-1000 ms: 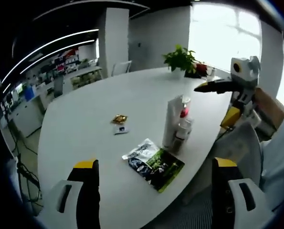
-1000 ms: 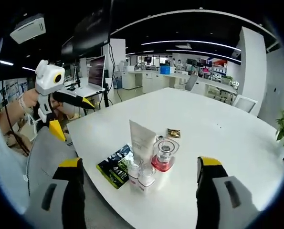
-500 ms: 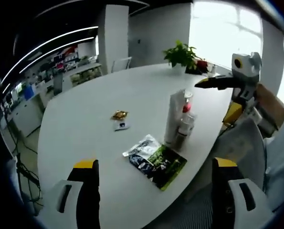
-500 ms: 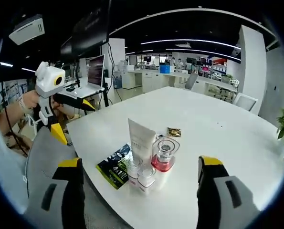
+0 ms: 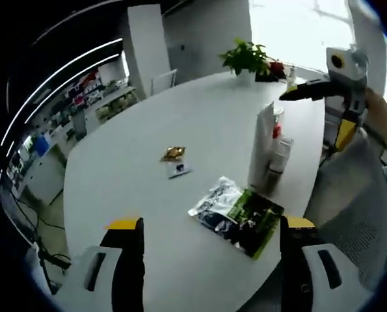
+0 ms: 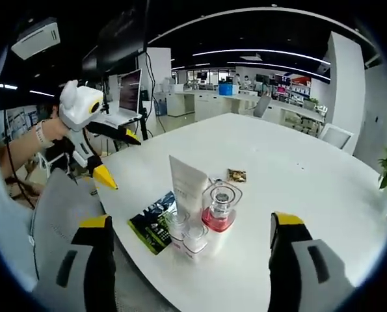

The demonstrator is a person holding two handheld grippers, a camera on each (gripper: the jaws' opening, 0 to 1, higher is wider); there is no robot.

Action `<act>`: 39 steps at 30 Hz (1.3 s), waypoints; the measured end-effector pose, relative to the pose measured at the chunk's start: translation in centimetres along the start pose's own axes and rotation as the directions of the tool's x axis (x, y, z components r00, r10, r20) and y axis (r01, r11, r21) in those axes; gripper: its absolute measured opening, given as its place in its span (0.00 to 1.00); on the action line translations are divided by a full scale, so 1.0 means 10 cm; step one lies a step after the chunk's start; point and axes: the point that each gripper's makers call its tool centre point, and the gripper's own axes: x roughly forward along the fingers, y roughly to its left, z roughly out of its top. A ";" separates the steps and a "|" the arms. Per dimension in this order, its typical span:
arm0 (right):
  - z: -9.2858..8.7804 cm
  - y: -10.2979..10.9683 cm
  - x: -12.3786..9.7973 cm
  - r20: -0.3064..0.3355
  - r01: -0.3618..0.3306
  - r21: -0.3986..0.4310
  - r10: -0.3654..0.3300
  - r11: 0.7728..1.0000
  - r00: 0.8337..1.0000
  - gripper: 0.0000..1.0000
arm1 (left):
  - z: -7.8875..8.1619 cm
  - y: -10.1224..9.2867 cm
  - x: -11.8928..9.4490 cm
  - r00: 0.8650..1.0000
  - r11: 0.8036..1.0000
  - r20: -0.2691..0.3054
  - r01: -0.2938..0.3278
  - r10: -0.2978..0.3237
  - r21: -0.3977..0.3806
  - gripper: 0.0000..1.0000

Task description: Arrange the skincare products in the storage area until every visible bottle or jar stands upright without overlapping.

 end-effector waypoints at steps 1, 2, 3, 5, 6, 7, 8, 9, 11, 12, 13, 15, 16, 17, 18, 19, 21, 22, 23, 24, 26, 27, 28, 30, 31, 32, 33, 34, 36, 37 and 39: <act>-0.01 -0.02 0.00 -0.003 0.003 0.004 -0.003 1.000 1.000 1.00 | 0.03 0.02 0.05 1.000 1.000 0.006 0.007 -0.007 -0.002 0.85; -0.01 -0.02 0.00 -0.005 0.004 0.005 -0.004 1.000 1.000 1.00 | 0.05 0.04 0.09 1.000 1.000 0.011 0.019 -0.018 -0.006 0.82; -0.02 -0.03 0.00 -0.007 0.006 0.007 -0.006 1.000 1.000 1.00 | 0.07 0.05 0.13 0.999 1.000 0.016 0.028 -0.028 -0.013 0.79; -0.03 -0.04 0.01 -0.011 0.004 0.010 -0.004 1.000 1.000 1.00 | 0.10 0.12 0.23 0.999 0.999 0.010 0.036 -0.035 -0.015 0.68; -0.03 -0.05 0.01 -0.012 0.004 0.011 -0.003 1.000 1.000 1.00 | 0.12 0.14 0.28 0.999 0.999 0.008 0.037 -0.037 -0.013 0.66; -0.03 -0.05 0.02 -0.013 0.003 0.012 -0.002 1.000 1.000 1.00 | 0.14 0.19 0.37 0.999 0.999 0.007 0.039 -0.039 -0.013 0.65; -0.03 -0.05 0.02 -0.014 0.001 0.013 -0.001 1.000 1.000 1.00 | 0.16 0.22 0.43 0.999 0.999 0.010 0.039 -0.039 -0.013 0.65; -0.03 -0.05 0.02 -0.015 -0.001 0.013 0.001 1.000 1.000 1.00 | 0.19 0.26 0.53 0.999 0.999 0.016 0.044 -0.044 -0.013 0.65; -0.03 -0.06 0.03 -0.017 0.000 0.011 0.000 1.000 1.000 1.00 | 0.21 0.29 0.66 0.999 0.999 0.004 0.050 -0.050 -0.018 0.65; -0.03 -0.07 0.03 -0.018 0.000 0.010 0.000 1.000 1.000 1.00 | 0.22 0.32 0.76 0.998 0.998 -0.008 0.056 -0.056 -0.027 0.65; -0.02 -0.07 0.03 -0.018 0.001 0.011 -0.001 1.000 1.000 1.00 | 0.24 0.33 0.82 0.998 0.998 -0.011 0.060 -0.060 -0.031 0.65; -0.01 -0.08 0.03 -0.014 0.002 0.013 -0.002 1.000 1.000 1.00 | 0.26 0.34 0.96 0.997 0.997 -0.023 0.066 -0.067 -0.036 0.66; -0.01 -0.09 0.03 -0.013 0.001 0.013 -0.001 1.000 1.000 1.00 | 0.29 0.35 1.04 0.997 0.997 -0.027 0.067 -0.068 -0.035 0.67; 0.00 -0.09 0.03 -0.011 0.003 0.011 -0.002 1.000 1.000 1.00 | 0.30 0.36 1.09 0.997 0.997 -0.027 0.067 -0.068 -0.033 0.69; 0.00 -0.09 0.04 -0.010 0.002 0.010 -0.002 1.000 1.000 1.00 | 0.32 0.36 1.14 0.997 0.997 -0.026 0.070 -0.071 -0.027 0.70; 0.00 -0.09 0.04 -0.010 0.002 0.013 -0.002 1.000 1.000 1.00 | 0.34 0.37 1.21 0.997 0.997 -0.027 0.072 -0.072 -0.026 0.70; -0.02 -0.09 0.05 -0.009 -0.002 0.017 0.003 1.000 1.000 1.00 | 0.37 0.41 1.34 0.997 0.997 -0.033 0.066 -0.068 -0.043 0.70; -0.02 -0.09 0.05 -0.010 -0.003 0.020 0.003 1.000 1.000 1.00 | 0.37 0.44 1.41 0.997 0.996 -0.037 0.066 -0.068 -0.056 0.70; -0.02 -0.09 0.05 -0.007 -0.001 0.020 0.001 1.000 1.000 1.00 | 0.37 0.45 1.46 0.997 0.995 -0.044 0.063 -0.067 -0.071 0.71; -0.02 -0.09 0.05 0.000 -0.001 0.020 0.001 1.000 1.000 1.00 | 0.37 0.47 1.49 0.997 0.995 -0.045 0.060 -0.064 -0.077 0.71; -0.02 -0.09 0.05 0.000 -0.006 0.029 0.006 1.000 1.000 1.00 | 0.35 0.51 1.60 0.996 0.995 -0.065 0.054 -0.060 -0.088 0.73; -0.03 -0.09 0.04 0.001 -0.005 0.031 0.005 0.999 1.000 1.00 | 0.33 0.56 1.67 0.996 0.994 -0.075 0.039 -0.046 -0.098 0.74; -0.03 -0.09 0.04 -0.001 -0.005 0.032 0.005 0.999 1.000 1.00 | 0.33 0.57 1.71 0.995 0.994 -0.081 0.042 -0.051 -0.101 0.74; -0.06 -0.10 0.03 -0.008 0.000 0.033 0.000 0.999 1.000 1.00 | 0.32 0.56 1.78 0.993 0.991 -0.095 0.055 -0.067 -0.123 0.69; -0.08 -0.11 0.03 -0.014 0.003 0.035 -0.003 0.999 1.000 1.00 | 0.33 0.56 1.81 0.993 0.990 -0.095 0.056 -0.069 -0.130 0.67; -0.09 -0.13 0.02 -0.015 0.008 0.040 -0.007 0.999 1.000 1.00 | 0.34 0.56 1.84 0.993 0.989 -0.096 0.056 -0.070 -0.134 0.67; -0.10 -0.14 0.02 -0.014 0.011 0.043 -0.011 0.999 1.000 1.00 | 0.34 0.57 1.86 0.993 0.989 -0.098 0.055 -0.069 -0.139 0.67; -0.11 -0.15 0.01 -0.014 0.015 0.048 -0.014 0.999 1.000 1.00 | 0.35 0.58 1.89 0.993 0.988 -0.100 0.055 -0.069 -0.143 0.67; -0.12 -0.16 0.00 -0.012 0.020 0.055 -0.019 0.998 1.000 1.00 | 0.35 0.59 1.94 0.991 0.985 -0.110 0.062 -0.080 -0.162 0.63; -0.12 -0.16 0.01 -0.011 0.021 0.057 -0.020 0.998 1.000 1.00 | 0.36 0.61 1.96 0.991 0.984 -0.113 0.057 -0.077 -0.170 0.63; -0.15 -0.16 0.02 -0.015 0.020 0.063 -0.020 0.998 1.000 1.00 | 0.37 0.62 2.02 0.989 0.985 -0.129 0.055 -0.077 -0.165 0.64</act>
